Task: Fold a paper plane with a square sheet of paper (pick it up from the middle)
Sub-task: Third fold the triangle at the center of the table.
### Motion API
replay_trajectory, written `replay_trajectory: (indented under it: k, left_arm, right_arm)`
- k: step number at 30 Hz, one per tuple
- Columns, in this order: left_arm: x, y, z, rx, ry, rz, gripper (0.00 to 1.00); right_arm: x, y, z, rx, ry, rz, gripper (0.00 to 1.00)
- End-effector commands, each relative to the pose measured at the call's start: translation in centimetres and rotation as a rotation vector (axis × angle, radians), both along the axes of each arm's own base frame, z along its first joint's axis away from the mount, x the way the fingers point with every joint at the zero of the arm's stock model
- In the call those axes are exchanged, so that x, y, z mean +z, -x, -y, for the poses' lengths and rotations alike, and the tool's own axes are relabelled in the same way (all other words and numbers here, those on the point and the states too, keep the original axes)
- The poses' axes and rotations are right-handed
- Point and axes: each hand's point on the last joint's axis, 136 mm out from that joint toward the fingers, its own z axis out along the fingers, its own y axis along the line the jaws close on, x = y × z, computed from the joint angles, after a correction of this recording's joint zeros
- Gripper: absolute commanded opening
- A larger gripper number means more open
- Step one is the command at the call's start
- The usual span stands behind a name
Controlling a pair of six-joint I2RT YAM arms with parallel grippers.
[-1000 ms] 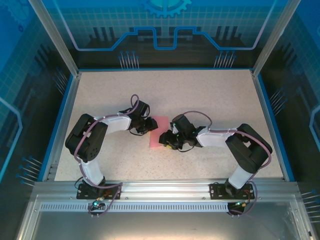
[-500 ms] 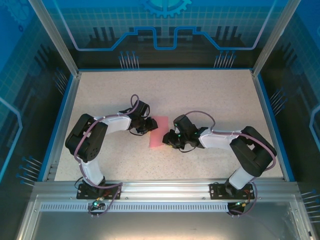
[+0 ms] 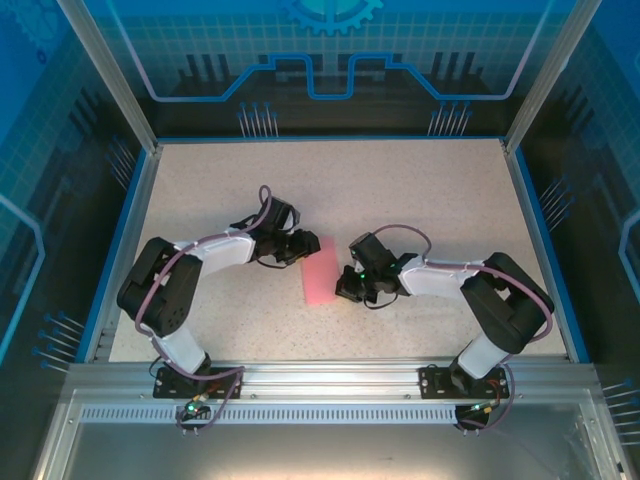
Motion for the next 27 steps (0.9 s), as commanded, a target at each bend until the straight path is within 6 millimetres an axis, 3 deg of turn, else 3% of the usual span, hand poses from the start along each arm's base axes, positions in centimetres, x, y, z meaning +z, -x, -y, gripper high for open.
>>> replay_trajectory:
  k: [1,5,14,23,27]
  left_arm:
    - [-1.1,0.0,0.0,-0.02,0.006,-0.019,0.42]
    - [-2.8,0.2,-0.5,-0.006,-0.031,-0.056,0.39]
    - [-4.3,1.0,-1.2,-0.003,-0.07,-0.087,0.37]
    - [-4.8,1.2,-1.3,-0.004,-0.078,-0.094,0.35]
    - [-4.9,1.2,-1.4,-0.005,-0.078,-0.093,0.35]
  right_arm:
    - [0.5,0.9,1.2,0.037,0.018,-0.023,0.0]
    - [0.7,0.7,1.6,0.018,0.01,-0.005,0.0]
    - [1.2,-0.2,0.9,-0.035,-0.047,0.015,0.16]
    - [1.2,-0.1,1.5,-0.087,-0.051,0.018,0.15]
    - [1.9,-0.4,1.1,-0.078,-0.077,0.044,0.07]
